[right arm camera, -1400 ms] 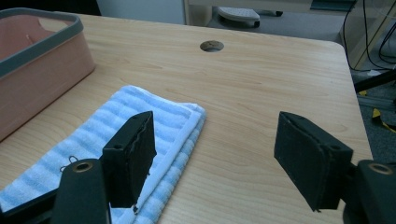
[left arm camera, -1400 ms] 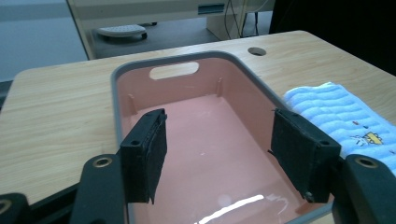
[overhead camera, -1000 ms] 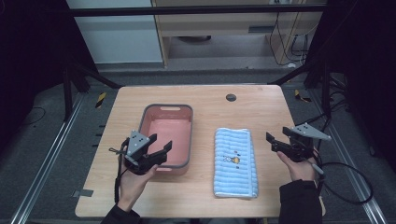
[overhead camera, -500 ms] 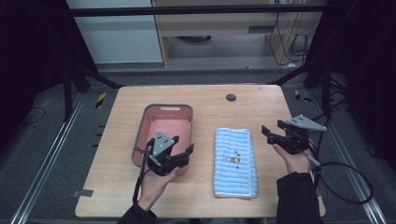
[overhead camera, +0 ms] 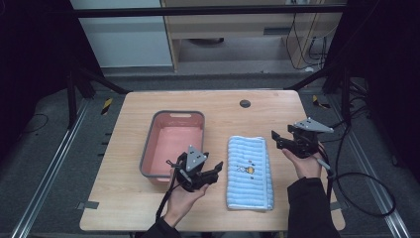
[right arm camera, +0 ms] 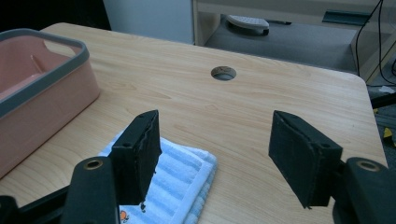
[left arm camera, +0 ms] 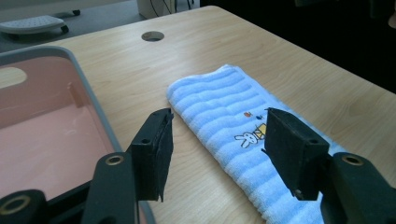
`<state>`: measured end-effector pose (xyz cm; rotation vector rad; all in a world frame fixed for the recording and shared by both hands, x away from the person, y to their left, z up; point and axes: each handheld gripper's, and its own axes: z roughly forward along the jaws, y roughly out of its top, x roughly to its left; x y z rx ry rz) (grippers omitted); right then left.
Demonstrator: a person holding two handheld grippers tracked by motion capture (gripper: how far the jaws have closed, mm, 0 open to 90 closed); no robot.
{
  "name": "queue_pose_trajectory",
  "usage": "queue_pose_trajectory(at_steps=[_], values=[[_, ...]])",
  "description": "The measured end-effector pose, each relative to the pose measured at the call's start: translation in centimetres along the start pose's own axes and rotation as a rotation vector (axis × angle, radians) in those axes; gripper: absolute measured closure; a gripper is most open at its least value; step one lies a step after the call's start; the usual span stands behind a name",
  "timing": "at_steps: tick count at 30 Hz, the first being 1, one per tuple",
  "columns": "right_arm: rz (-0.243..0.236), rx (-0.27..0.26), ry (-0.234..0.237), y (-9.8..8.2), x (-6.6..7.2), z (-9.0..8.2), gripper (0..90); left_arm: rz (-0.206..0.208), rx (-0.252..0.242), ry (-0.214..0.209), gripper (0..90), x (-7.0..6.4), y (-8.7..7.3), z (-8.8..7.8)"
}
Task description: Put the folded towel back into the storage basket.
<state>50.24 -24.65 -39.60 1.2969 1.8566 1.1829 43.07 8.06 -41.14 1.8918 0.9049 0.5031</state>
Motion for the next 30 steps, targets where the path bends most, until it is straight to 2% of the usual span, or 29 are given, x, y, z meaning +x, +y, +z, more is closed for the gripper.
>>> queue_pose_trajectory(at_steps=[15, 20, 30], values=[[-0.006, 0.039, 0.001, -1.2, -0.7, 2.9, 40.0, 0.014, 0.068, -0.035, 43.8, -1.5, -1.9, 2.4], [-0.011, 0.060, 0.006, -1.8, -0.6, 3.8, 40.8, 0.005, 0.089, -0.046, 44.5, -1.9, -2.7, 3.1], [-0.004, 0.109, 0.032, -3.2, -0.3, 5.8, 43.4, 0.016, 0.135, -0.060, 46.0, -3.0, -4.4, 4.4]])
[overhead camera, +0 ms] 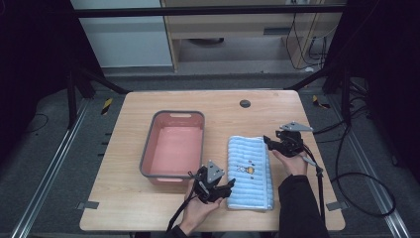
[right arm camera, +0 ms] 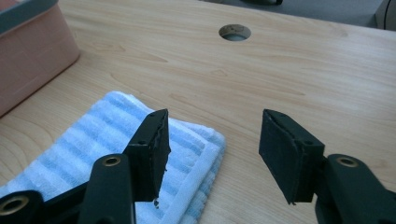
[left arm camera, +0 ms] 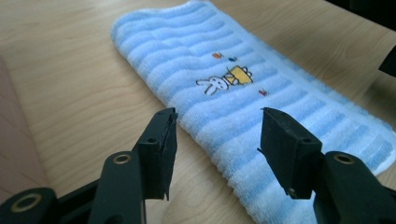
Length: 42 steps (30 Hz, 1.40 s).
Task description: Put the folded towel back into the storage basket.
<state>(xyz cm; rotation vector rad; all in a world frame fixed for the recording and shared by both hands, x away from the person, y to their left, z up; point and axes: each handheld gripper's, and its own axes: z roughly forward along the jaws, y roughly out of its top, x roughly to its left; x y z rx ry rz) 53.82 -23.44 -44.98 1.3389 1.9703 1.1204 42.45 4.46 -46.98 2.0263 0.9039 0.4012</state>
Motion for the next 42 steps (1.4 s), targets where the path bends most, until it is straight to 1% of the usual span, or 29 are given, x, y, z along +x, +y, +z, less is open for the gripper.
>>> queue_pose_trajectory(at_steps=[1, 2, 3, 5, 6, 8, 9, 10, 12, 16, 17, 19, 21, 23, 24, 34, 36, 39, 40, 41, 42], values=[[-0.007, 0.000, 0.002, -0.1, 0.0, 0.2, 43.6, 0.000, 0.005, 0.000, 46.3, -0.1, -0.1, 0.2], [-0.002, 0.006, 0.007, -0.2, 0.1, 0.4, 43.6, -0.002, 0.011, -0.002, 46.5, -0.1, -0.2, 0.3], [-0.008, 0.013, 0.005, -0.4, 0.1, 0.7, 43.6, -0.008, 0.013, -0.003, 46.7, -0.1, -0.4, 0.5], [-0.010, 0.026, 0.006, -0.6, 0.1, 1.1, 43.8, -0.006, 0.019, 0.001, 47.2, -0.2, -0.6, 0.7], [-0.003, 0.036, 0.008, -0.7, 0.1, 1.4, 43.9, -0.004, 0.024, 0.002, 47.5, -0.3, -0.7, 0.8], [-0.006, 0.056, 0.007, -0.9, 0.2, 1.8, 44.0, -0.013, 0.026, -0.003, 48.5, -0.3, -0.9, 1.0], [-0.020, 0.072, 0.008, -1.2, 0.3, 2.2, 44.2, -0.015, 0.034, -0.008, 49.2, -0.3, -1.1, 1.2], [-0.019, 0.082, 0.009, -1.3, 0.4, 2.4, 44.3, -0.015, 0.034, -0.008, 49.5, -0.3, -1.1, 1.2], [-0.026, 0.099, 0.010, -1.5, 0.5, 2.7, 44.8, -0.019, 0.052, -0.010, 50.0, -0.4, -1.5, 1.5], [-0.025, 0.112, 0.018, -1.8, 0.6, 3.0, 45.6, -0.029, 0.054, -0.015, 50.6, -0.3, -1.7, 1.6], [-0.025, 0.116, 0.016, -1.8, 0.6, 3.1, 45.7, -0.038, 0.055, -0.018, 50.7, -0.3, -1.8, 1.7], [-0.024, 0.129, 0.017, -2.0, 0.6, 3.3, 46.7, -0.034, 0.063, -0.018, 51.3, -0.3, -1.9, 1.8], [-0.018, 0.150, 0.019, -2.4, 0.5, 3.6, 48.2, -0.035, 0.073, -0.021, 52.7, -0.3, -2.1, 2.0], [-0.015, 0.155, 0.021, -2.5, 0.4, 3.6, 48.6, -0.038, 0.074, -0.022, 53.3, -0.3, -2.1, 2.1], [-0.002, 0.165, 0.033, -2.7, 0.3, 3.8, 49.5, -0.045, 0.075, -0.024, 54.6, -0.3, -2.1, 2.2], [0.006, 0.191, 0.044, -3.2, 0.2, 4.0, 51.6, -0.063, 0.089, -0.038, 60.2, -0.3, -2.3, 2.5], [0.005, 0.195, 0.042, -3.3, 0.3, 4.1, 53.1, -0.065, 0.091, -0.040, 62.3, -0.4, -2.4, 2.5], [0.010, 0.197, 0.047, -3.3, 0.3, 4.2, 56.7, -0.080, 0.093, -0.044, 65.5, -0.5, -2.3, 2.6], [0.018, 0.198, 0.056, -3.3, 0.4, 4.1, 60.3, -0.077, 0.098, -0.043, 67.6, -0.5, -2.3, 2.6], [0.018, 0.198, 0.056, -3.3, 0.4, 4.1, 60.3, -0.083, 0.098, -0.046, 67.6, -0.5, -2.3, 2.7], [0.019, 0.197, 0.062, -3.3, 0.5, 4.1, 65.9, -0.080, 0.102, -0.050, 70.9, -0.6, -2.2, 2.7]])
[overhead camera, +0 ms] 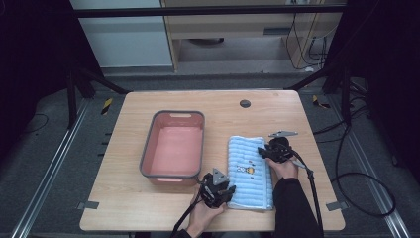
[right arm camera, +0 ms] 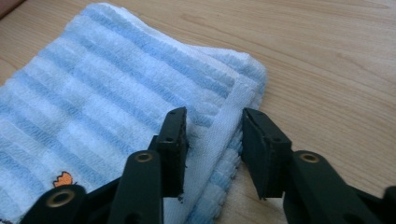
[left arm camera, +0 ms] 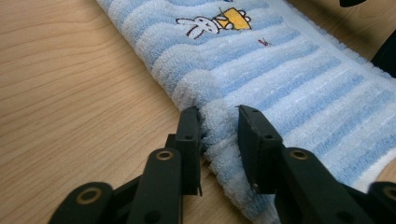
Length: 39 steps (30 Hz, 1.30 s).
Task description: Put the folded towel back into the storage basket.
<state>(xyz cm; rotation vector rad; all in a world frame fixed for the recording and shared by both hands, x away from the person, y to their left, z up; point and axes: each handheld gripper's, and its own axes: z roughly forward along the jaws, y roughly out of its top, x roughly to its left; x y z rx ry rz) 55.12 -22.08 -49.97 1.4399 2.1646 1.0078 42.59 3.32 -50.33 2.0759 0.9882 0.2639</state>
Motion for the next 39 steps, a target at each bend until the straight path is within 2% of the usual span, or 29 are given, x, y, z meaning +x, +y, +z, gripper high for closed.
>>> queue_pose_trajectory(at_steps=[1, 2, 3, 4, 8, 11, 13, 14, 17, 20, 23, 28, 32, 39], values=[[0.000, 0.000, 0.000, 0.0, 0.0, 0.0, 65.9, 0.000, 0.000, 0.000, 72.5, 0.0, 0.0, 0.0], [0.010, 0.003, 0.018, 0.0, 0.1, 0.0, 72.0, -0.003, -0.004, 0.002, 74.4, -0.1, 0.0, 0.0], [0.010, 0.003, 0.018, 0.0, 0.1, 0.0, 72.0, -0.002, -0.003, 0.003, 74.4, -0.1, 0.0, 0.0], [0.014, 0.003, 0.029, 0.0, 0.1, 0.0, 76.1, -0.002, -0.001, 0.005, 77.3, -0.2, 0.0, 0.0], [0.009, 0.004, 0.037, 0.0, 0.3, 0.0, 80.7, 0.000, 0.006, 0.013, 81.7, -0.4, 0.2, 0.0], [0.007, -0.002, 0.039, 0.0, 0.4, -0.1, 82.0, -0.006, 0.005, 0.013, 83.9, -0.4, 0.2, 0.0], [0.012, -0.010, 0.044, 0.0, 0.3, -0.2, 82.3, -0.006, -0.006, 0.005, 84.1, -0.3, 0.2, 0.0], [0.008, -0.019, 0.044, 0.1, 0.5, -0.4, 82.5, -0.022, -0.016, -0.008, 84.4, -0.2, 0.3, -0.2], [0.001, -0.033, 0.049, 0.3, 0.5, -0.8, 82.6, -0.025, -0.032, -0.009, 84.6, -0.1, 0.4, -0.6], [-0.001, -0.068, 0.059, 0.8, 0.7, -2.2, 82.7, -0.011, -0.058, -0.020, 84.6, -0.3, 1.1, -1.5], [-0.007, -0.082, 0.059, 1.0, 0.8, -2.7, 82.7, -0.005, -0.071, -0.028, 84.6, -0.5, 1.6, -2.0], [-0.017, -0.127, 0.052, 2.0, 1.3, -4.6, 82.7, 0.030, -0.101, -0.045, 84.6, -1.2, 2.8, -3.5], [-0.035, -0.146, 0.042, 2.5, 1.4, -5.5, 82.7, 0.040, -0.113, -0.046, 84.6, -1.3, 3.3, -4.3], [-0.029, -0.187, 0.049, 3.7, 1.8, -7.5, 82.7, 0.054, -0.130, -0.041, 84.6, -1.1, 4.2, -5.6]])
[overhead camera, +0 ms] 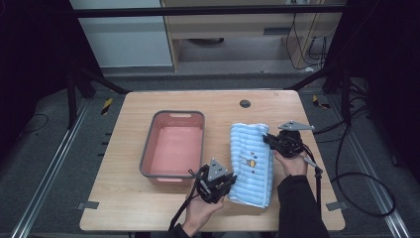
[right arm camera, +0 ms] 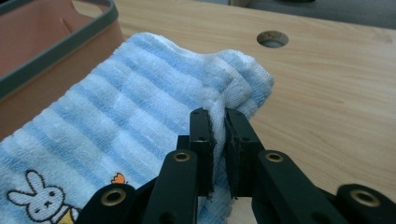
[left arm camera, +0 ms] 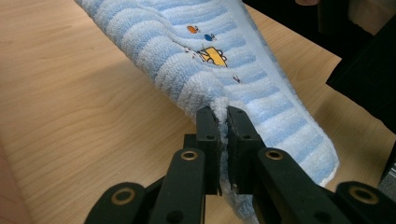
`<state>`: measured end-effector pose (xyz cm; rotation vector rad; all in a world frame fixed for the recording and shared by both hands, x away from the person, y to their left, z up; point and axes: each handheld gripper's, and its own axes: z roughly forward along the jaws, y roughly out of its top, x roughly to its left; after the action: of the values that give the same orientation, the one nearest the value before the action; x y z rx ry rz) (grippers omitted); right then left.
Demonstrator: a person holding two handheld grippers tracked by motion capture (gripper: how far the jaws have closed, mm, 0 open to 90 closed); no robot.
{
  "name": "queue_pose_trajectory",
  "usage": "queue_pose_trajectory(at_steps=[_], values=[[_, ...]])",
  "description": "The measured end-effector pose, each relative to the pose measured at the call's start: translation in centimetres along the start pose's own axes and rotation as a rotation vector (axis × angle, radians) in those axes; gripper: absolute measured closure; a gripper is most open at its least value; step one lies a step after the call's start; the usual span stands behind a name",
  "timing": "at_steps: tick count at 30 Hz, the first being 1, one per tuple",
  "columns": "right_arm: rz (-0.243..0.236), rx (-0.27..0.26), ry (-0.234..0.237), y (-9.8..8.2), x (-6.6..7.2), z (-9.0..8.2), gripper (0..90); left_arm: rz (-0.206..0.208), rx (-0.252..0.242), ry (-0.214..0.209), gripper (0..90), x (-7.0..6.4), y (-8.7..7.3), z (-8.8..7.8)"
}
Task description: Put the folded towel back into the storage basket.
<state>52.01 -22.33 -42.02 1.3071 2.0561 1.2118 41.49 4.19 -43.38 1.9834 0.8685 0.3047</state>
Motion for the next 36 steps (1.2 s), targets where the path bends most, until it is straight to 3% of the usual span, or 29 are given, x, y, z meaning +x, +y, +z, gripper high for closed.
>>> queue_pose_trajectory(at_steps=[11, 36], values=[[-0.035, -0.069, -0.013, 3.4, 1.7, -2.1, 82.7, 0.035, -0.045, 0.029, 84.6, 0.5, 1.9, -2.4], [-0.074, -0.159, 0.007, 8.2, 5.1, -2.1, 82.7, 0.016, -0.143, 0.075, 84.6, 3.4, 4.1, -7.1]])
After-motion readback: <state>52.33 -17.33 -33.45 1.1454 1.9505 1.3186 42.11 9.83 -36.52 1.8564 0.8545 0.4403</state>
